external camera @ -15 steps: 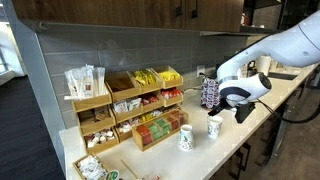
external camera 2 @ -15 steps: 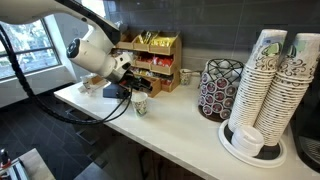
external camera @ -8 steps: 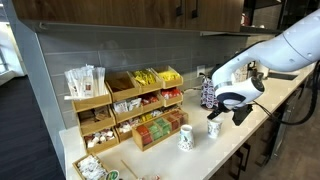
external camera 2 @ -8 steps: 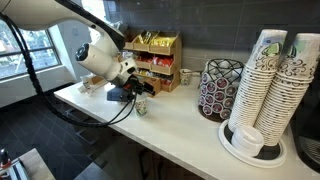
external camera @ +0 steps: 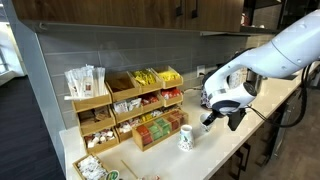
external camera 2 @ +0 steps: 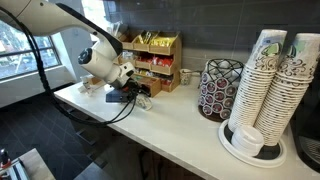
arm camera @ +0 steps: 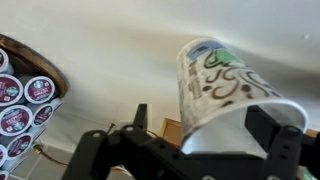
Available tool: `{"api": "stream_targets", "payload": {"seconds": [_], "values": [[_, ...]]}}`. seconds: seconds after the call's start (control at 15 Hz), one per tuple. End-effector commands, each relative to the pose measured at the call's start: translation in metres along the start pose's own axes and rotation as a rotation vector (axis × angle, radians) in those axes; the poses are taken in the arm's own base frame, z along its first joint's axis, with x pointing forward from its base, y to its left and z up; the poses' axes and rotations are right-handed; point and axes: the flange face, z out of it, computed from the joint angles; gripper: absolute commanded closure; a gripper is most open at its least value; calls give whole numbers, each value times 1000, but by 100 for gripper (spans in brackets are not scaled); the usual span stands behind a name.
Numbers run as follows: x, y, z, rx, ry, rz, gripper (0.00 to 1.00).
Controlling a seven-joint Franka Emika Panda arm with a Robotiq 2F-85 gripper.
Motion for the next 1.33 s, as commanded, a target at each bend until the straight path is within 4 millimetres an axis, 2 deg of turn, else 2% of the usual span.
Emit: {"api": "stream_targets", "payload": {"seconds": [0.0,0.2,0.47,0.87,1.13,1.27], "values": [[3,-10,1,-5,-13,-54,0],[-4,-19,5,-2,-40,-83,0],[-34,-20,11,-3,-104,-100,0],[-71,-11,18,8,-174,-103,0],[-96,3,12,5,-220,-105,0],[-101,8,7,16,-222,-110,0]]}}
